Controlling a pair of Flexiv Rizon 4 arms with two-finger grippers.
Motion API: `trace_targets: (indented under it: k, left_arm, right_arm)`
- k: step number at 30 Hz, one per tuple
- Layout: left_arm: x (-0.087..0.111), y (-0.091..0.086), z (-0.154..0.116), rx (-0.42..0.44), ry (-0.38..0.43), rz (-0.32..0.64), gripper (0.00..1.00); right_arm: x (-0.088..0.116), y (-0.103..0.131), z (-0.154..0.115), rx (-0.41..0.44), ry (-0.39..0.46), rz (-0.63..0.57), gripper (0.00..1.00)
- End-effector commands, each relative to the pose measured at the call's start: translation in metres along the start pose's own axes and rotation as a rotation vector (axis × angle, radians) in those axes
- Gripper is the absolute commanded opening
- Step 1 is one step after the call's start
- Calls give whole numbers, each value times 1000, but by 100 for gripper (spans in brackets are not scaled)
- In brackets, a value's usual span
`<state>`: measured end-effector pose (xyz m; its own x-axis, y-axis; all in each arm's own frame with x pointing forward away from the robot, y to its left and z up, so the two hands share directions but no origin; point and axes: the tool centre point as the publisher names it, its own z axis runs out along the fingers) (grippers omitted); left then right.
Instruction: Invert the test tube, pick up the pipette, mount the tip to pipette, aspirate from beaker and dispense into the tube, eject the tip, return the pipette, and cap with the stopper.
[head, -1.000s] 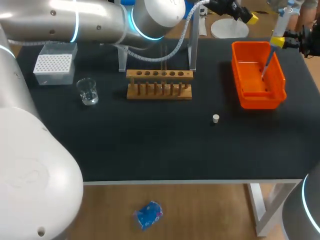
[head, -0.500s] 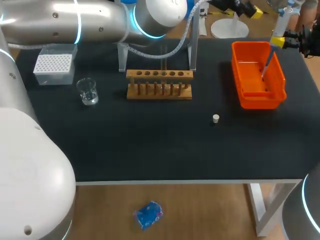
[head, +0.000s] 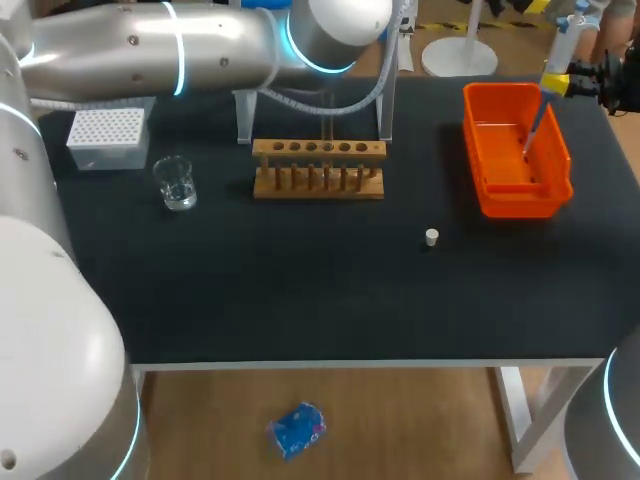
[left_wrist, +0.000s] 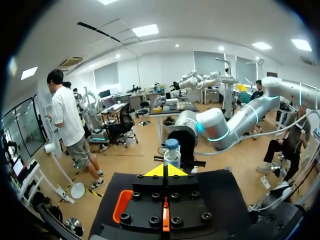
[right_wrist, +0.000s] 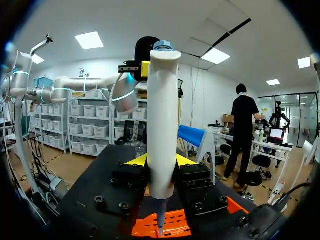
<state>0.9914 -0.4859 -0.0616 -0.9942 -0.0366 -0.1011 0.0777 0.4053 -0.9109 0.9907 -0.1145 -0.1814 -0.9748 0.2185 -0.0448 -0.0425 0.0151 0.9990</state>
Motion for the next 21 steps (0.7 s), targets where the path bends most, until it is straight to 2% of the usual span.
trace_targets:
  k: [1, 7, 14, 21]
  left_arm:
    - [-1, 0, 6, 75, 10, 18, 0]
    - [-1, -3, 15, 139, 23, 19, 0]
    - [-2, -5, 28, 153, 49, 5, 0]
    - [-2, -5, 28, 154, 48, 1, 0]
  right_arm:
    - [-1, 0, -1, 0, 4, -1, 0]
    - [-1, 0, -1, 0, 4, -1, 0]
    - [-1, 0, -1, 0, 4, -1, 0]
    - [-1, 0, -1, 0, 4, -1, 0]
